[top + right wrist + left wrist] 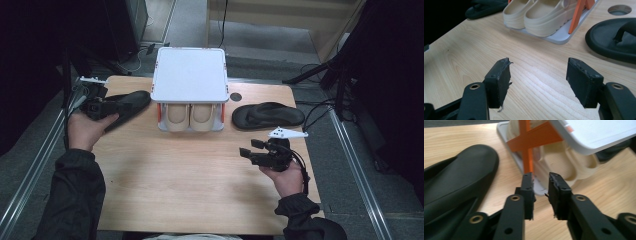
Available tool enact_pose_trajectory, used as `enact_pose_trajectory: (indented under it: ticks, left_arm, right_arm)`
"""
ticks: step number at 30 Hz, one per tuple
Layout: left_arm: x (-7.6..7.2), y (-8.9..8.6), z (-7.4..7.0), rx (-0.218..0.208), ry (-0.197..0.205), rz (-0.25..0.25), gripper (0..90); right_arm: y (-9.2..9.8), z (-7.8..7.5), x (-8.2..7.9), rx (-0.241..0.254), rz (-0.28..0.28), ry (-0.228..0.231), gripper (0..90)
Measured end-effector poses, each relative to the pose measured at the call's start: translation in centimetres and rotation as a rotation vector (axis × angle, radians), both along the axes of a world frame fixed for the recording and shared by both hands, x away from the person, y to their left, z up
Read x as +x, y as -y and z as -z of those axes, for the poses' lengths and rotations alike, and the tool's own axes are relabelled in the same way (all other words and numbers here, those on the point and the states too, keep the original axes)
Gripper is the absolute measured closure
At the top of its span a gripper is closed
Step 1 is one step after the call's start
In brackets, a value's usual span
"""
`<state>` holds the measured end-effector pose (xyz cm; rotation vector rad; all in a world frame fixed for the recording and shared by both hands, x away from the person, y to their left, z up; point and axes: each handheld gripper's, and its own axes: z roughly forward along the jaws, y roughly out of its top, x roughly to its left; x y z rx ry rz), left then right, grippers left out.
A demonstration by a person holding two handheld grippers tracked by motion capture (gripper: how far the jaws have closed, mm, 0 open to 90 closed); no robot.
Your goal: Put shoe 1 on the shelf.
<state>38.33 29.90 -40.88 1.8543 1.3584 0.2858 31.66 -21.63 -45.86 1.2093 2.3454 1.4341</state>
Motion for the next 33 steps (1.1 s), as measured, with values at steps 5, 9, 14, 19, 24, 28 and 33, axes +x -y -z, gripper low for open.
enact_pose_trajectory:
  ticks: [5, 9, 14, 19, 24, 28, 33]
  left_arm:
    - [0.9, -0.4, 1.2, 0.022, -0.005, -0.025, 83.8]
    - [1.8, -0.4, 2.1, 0.029, -0.011, -0.041, 86.6]
    - [3.0, -0.3, 3.3, 0.042, -0.03, -0.061, 89.9]
    - [4.4, 0.0, 4.7, 0.055, -0.037, -0.094, 90.0]
    - [5.4, -0.4, 5.8, 0.04, -0.044, -0.13, 90.0]
    - [6.4, -0.6, 6.5, 0.073, -0.064, -0.159, 90.0]
    - [7.5, -0.3, 6.9, 0.061, -0.031, -0.182, 90.0]
  right_arm:
    - [-0.2, 0.4, -0.2, -0.012, -0.005, -0.007, 36.5]
    - [-0.3, 0.6, -0.4, -0.016, -0.002, -0.008, 36.7]
    - [-0.1, 0.8, -0.9, -0.021, 0.009, -0.016, 36.7]
    - [0.6, 0.8, -1.6, -0.011, 0.031, -0.014, 36.7]
    - [1.2, 1.0, -1.9, -0.009, 0.053, -0.017, 36.9]
    - [1.3, 1.0, -2.1, -0.01, 0.055, -0.014, 37.0]
    - [1.3, 1.2, -2.2, -0.015, 0.06, -0.024, 37.0]
